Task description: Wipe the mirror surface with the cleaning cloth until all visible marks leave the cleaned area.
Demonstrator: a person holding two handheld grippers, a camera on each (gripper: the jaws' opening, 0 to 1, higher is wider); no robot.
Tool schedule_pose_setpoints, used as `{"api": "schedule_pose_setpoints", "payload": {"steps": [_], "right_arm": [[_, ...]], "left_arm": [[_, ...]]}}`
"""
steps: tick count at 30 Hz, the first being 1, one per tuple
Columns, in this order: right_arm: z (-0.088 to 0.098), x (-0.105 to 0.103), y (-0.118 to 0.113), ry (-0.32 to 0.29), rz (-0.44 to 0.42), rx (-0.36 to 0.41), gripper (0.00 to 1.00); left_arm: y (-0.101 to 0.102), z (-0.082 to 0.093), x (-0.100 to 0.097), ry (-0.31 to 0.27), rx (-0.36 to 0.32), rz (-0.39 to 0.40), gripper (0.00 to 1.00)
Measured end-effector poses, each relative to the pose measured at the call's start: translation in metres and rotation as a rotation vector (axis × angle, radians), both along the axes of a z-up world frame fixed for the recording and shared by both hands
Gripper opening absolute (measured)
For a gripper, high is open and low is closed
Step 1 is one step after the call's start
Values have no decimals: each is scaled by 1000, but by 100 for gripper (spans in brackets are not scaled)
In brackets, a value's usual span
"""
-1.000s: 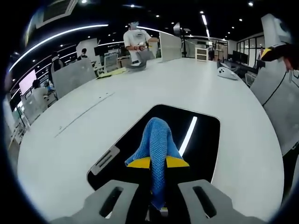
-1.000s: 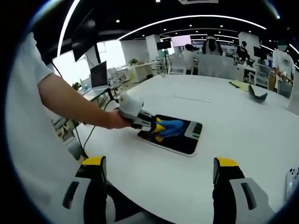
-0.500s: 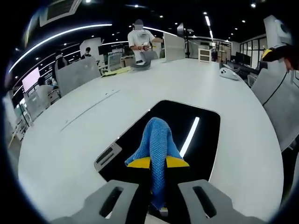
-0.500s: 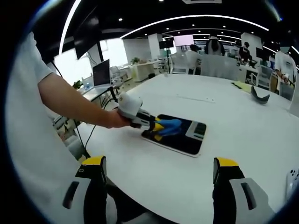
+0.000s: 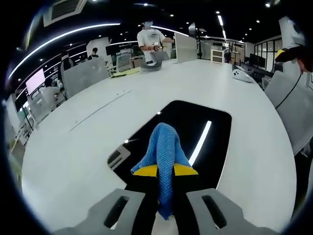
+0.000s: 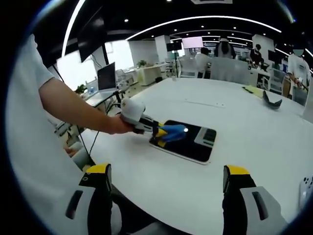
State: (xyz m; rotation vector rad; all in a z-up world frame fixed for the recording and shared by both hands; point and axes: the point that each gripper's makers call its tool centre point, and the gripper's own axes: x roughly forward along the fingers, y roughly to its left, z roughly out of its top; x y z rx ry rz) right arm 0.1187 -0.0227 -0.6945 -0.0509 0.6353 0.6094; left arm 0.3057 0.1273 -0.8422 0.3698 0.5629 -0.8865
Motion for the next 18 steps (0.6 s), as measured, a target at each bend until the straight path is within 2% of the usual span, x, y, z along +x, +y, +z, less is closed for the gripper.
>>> {"api": "schedule_pose_setpoints", "payload": {"steps": [18], "right_arm": [[0,-1,11,-4,-13,27,93]], "left_arm": [[22,0,-6,12,17,15,6]]}}
